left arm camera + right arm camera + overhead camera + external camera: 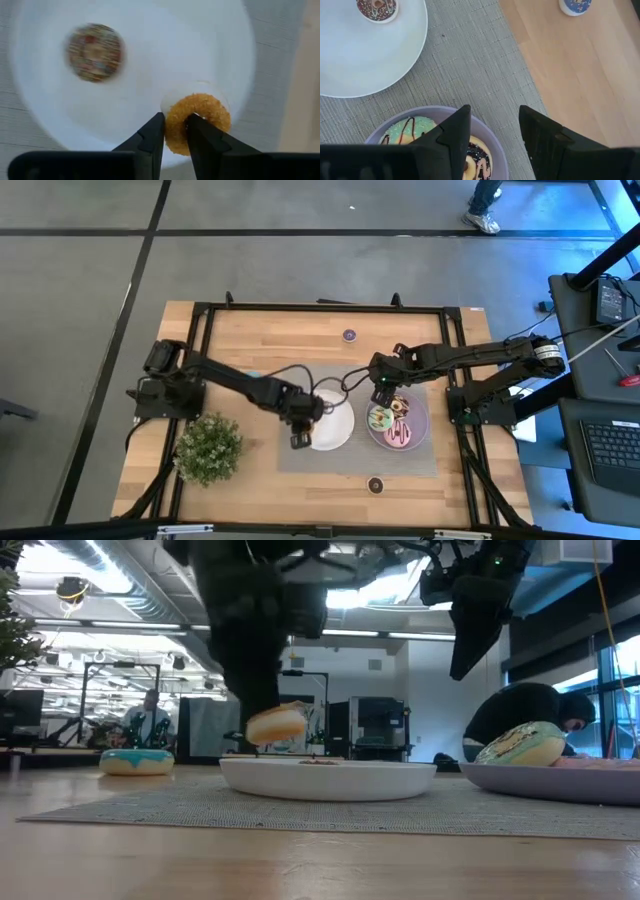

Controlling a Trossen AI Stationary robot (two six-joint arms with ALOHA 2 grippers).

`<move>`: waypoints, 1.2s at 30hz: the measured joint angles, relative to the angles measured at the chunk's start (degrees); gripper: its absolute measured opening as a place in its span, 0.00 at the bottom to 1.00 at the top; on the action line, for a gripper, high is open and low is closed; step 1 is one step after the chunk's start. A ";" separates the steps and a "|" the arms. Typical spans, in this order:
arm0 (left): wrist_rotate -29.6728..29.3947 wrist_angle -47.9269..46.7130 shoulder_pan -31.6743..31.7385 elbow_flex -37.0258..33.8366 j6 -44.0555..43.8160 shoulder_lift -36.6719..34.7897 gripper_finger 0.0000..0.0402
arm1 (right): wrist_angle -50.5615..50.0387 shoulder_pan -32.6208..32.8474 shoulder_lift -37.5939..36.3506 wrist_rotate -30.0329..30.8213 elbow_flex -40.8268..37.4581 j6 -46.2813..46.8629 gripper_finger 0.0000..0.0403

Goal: Pick & Place donuts
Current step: Put the small orange donut on the white plate

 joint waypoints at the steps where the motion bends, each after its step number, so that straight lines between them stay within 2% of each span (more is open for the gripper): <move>1: -0.09 0.02 0.88 -0.22 0.79 -0.02 0.18 | 0.01 0.00 0.00 0.00 0.00 0.00 0.42; 12: 0.16 -1.22 6.07 -1.42 0.32 -0.02 0.18 | -0.10 0.00 0.00 0.07 0.00 0.28 0.42; 21: 1.49 -0.93 3.68 -1.42 4.09 3.02 0.18 | -0.06 0.00 0.00 0.14 0.00 0.28 0.42; 36: -1.07 0.95 3.38 -1.42 1.62 4.16 0.18 | -0.02 0.00 0.00 0.13 0.00 0.28 0.42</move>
